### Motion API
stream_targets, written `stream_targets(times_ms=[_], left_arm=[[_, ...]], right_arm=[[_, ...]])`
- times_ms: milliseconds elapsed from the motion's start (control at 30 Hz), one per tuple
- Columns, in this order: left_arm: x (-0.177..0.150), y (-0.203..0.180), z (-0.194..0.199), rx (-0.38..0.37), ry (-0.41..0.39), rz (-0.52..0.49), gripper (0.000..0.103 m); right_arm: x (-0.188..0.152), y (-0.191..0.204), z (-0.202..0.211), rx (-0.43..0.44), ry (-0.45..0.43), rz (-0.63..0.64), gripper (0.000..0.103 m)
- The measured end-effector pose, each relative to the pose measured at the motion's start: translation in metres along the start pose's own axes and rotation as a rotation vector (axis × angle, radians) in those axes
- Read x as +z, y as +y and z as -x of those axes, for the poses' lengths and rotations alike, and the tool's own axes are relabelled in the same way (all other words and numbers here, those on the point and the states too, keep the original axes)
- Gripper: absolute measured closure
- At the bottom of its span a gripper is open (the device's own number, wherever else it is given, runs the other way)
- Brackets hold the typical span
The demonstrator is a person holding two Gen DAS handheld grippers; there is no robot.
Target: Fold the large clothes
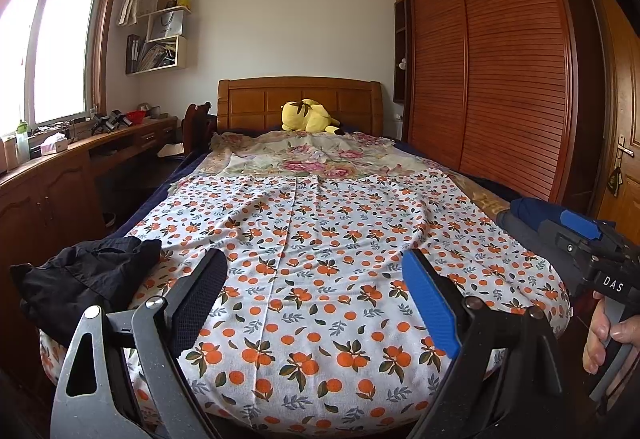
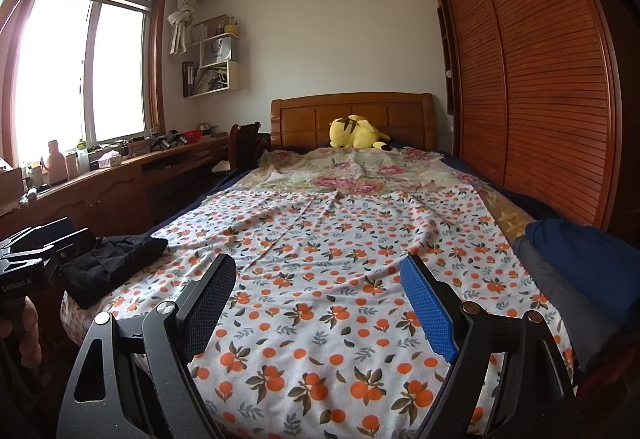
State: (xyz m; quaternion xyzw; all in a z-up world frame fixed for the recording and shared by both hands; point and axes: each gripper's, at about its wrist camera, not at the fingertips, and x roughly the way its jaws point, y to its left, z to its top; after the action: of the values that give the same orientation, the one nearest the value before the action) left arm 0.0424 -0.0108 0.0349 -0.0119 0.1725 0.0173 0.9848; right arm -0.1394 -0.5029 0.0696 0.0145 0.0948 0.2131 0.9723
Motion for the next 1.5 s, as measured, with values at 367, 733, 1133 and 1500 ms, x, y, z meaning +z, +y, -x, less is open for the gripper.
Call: stream_targets(times_ms=[367,733,1133,1500], left_arm=[[-0.0025,-0.0019,-0.0009,-0.003,0.006,0.001,0.013],[-0.0030,-0.0023,-0.0012,-0.004,0.007,0.002,0.013],[-0.0020,-0.0012,-0.0011,-0.003,0.007,0.001,0.013],[-0.0017,-0.0016,-0.0012,-0.003,0.007,0.001,0.013]], right_arm=[[0.0000,-0.0021,0.0032,-0.006,-0.002,0.009,0.017],[0.0006,-0.0032,0.0031,-0.004,-0.001,0.007,0.017],[0.0003,-0.0037,0.0025,-0.002,0.002,0.005,0.017],[0.0001,-0.0026,0.0030,0.000,0.004,0.005,0.017]])
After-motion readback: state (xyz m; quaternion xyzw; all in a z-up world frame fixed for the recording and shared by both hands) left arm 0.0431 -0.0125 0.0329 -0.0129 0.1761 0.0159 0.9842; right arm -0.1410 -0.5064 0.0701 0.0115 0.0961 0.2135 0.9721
